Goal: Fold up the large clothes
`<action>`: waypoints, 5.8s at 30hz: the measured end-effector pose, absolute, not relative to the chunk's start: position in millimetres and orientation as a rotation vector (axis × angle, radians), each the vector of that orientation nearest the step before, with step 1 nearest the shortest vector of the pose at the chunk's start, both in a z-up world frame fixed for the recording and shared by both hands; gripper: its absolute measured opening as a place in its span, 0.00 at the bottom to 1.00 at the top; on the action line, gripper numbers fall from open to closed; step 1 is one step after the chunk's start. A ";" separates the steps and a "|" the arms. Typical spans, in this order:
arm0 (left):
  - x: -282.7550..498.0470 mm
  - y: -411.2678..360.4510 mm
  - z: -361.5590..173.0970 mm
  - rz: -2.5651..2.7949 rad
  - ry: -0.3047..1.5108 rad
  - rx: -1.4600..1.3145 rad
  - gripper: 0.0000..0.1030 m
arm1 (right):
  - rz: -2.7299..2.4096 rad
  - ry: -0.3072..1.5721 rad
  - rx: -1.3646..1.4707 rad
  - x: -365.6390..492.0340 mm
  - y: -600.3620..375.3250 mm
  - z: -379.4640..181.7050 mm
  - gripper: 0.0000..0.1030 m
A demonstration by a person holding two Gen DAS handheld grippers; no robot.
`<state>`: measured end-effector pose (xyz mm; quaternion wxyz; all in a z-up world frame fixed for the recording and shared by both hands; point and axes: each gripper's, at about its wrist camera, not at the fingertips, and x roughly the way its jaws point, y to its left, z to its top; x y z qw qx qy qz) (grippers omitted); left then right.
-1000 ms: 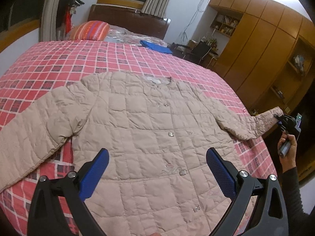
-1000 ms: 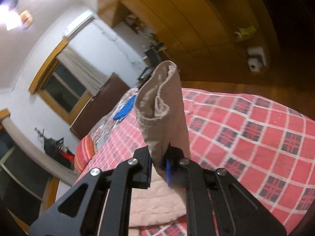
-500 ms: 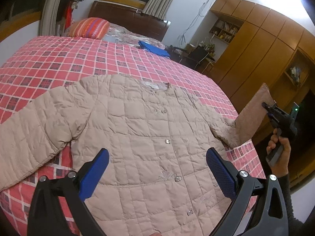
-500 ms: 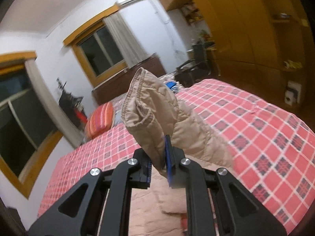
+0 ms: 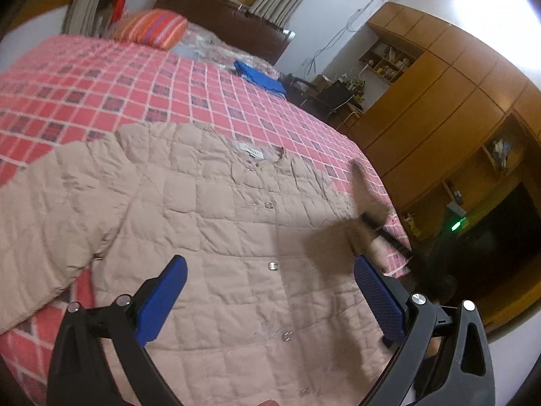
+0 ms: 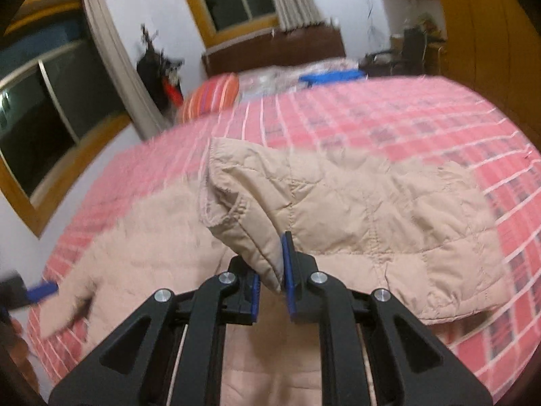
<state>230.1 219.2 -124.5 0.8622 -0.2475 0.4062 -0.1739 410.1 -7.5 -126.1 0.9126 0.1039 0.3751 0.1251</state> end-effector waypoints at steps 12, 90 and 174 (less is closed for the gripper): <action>328.5 158.0 -197.7 -0.484 1.113 -0.698 0.96 | 0.298 0.836 0.180 368.0 -0.5 -155.9 0.64; 322.7 267.8 -213.2 -0.156 1.109 -0.540 0.42 | 0.447 0.841 0.392 266.7 -6.2 -130.1 0.77; 302.4 162.5 -133.9 -0.314 0.888 -0.298 0.05 | 0.463 0.812 0.491 255.0 -24.0 -102.7 0.81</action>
